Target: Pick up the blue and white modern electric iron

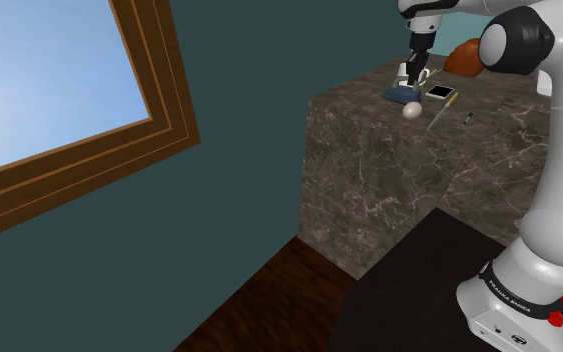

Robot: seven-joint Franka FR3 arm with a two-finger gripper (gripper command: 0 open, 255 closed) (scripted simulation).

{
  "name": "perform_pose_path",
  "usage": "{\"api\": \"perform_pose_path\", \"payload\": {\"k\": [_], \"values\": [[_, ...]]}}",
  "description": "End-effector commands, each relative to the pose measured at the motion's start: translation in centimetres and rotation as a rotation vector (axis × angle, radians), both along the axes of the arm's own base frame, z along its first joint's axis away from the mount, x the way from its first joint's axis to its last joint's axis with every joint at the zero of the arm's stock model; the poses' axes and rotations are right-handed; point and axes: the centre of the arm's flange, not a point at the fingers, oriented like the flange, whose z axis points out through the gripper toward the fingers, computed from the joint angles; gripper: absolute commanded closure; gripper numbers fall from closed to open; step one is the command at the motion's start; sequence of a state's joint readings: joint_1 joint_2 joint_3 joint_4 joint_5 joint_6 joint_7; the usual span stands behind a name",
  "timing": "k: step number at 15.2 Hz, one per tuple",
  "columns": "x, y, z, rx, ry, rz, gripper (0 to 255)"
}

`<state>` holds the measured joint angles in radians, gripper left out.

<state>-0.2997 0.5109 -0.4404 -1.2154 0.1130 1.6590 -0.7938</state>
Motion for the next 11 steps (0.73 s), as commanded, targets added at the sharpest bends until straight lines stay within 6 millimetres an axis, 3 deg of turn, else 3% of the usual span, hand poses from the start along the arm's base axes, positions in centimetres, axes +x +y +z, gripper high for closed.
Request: {"api": "perform_pose_path", "payload": {"k": [1, 6, 11], "values": [[0.0, 0.0, 0.0, 0.0, 0.0, 0.0, 255], [0.0, 0.1, -0.1, 0.0, 0.0, 0.0, 255], [0.0, 0.1, 2.6, 0.0, 0.0, 0.0, 255]]}}
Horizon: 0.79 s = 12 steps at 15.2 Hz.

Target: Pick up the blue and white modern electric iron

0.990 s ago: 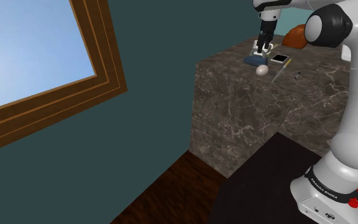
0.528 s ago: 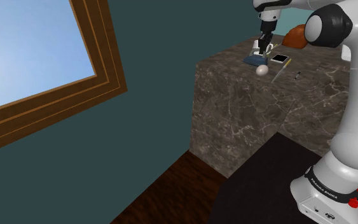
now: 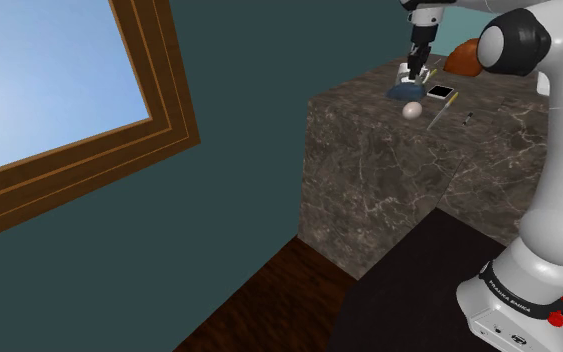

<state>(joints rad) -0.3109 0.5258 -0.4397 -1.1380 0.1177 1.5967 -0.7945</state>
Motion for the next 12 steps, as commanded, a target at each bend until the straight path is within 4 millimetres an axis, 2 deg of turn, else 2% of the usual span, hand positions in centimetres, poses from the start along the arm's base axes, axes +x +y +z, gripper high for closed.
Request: {"api": "perform_pose_path", "payload": {"k": [1, 10, 12], "values": [[-0.1, 0.0, 1.0, 0.0, 0.0, 0.0, 255], [-0.1, 0.0, 5.8, 0.0, 0.0, 0.0, 255], [-0.1, 0.0, 5.9, 0.0, 0.0, 0.0, 255]]}}
